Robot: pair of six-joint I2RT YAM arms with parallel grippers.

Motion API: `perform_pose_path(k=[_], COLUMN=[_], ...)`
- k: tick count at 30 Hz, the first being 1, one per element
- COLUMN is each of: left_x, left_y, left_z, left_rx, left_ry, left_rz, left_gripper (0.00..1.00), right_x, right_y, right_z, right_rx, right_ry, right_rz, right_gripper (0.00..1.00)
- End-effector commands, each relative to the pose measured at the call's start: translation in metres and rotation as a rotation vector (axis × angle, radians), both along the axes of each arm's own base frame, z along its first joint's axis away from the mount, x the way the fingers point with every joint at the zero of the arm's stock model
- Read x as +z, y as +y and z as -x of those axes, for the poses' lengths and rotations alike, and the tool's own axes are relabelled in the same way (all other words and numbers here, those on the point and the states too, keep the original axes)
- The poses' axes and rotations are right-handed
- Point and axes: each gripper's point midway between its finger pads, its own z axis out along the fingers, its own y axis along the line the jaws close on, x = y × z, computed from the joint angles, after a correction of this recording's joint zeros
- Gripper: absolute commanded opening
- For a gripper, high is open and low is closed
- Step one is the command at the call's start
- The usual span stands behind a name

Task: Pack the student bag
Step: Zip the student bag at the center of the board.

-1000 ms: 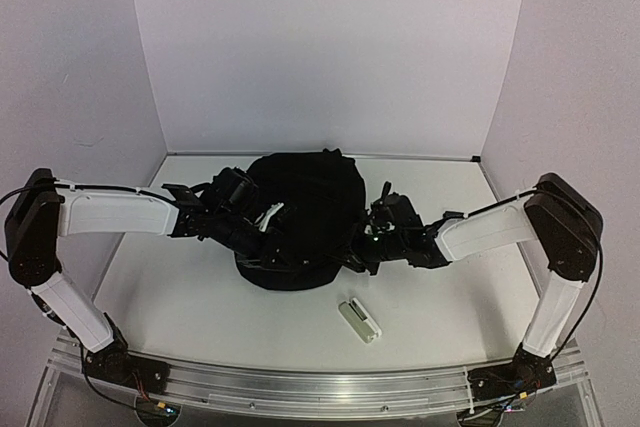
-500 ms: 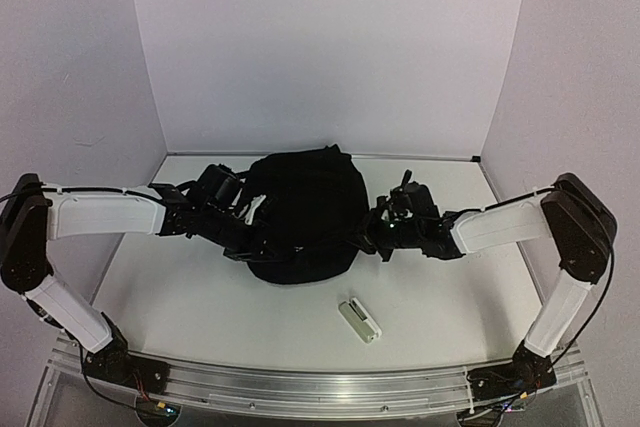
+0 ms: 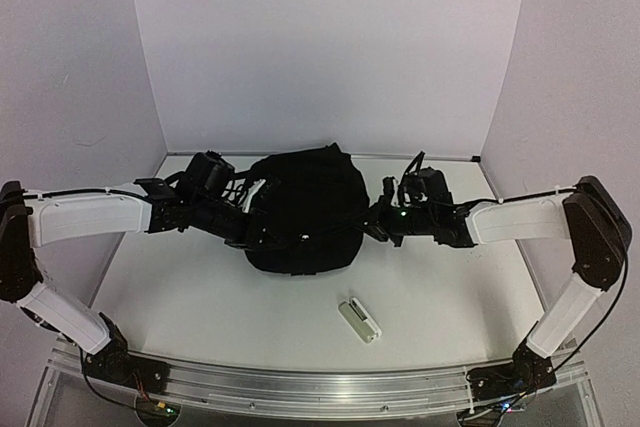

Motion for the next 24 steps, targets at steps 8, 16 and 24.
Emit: perform_pose_path(k=[8,16,24], left_x=[0.093,0.098,0.102], left_y=[-0.016,-0.014,-0.013], left_z=[0.015,0.016,0.018], left_rx=[-0.245,-0.243,-0.240], left_ry=[-0.141,-0.140,-0.133], left_rz=[0.154,0.142,0.143], left_gripper=[0.00,0.00,0.00], right_x=[0.111,0.137,0.119], right_y=[-0.021,0.033,0.079], right_z=[0.009,0.057,0.071], right_rx=[0.203,0.381,0.550], right_ry=[-0.608,-0.886,-1.052], right_rz=[0.292,0.311,0.371], right_gripper=[0.59,0.61,0.58])
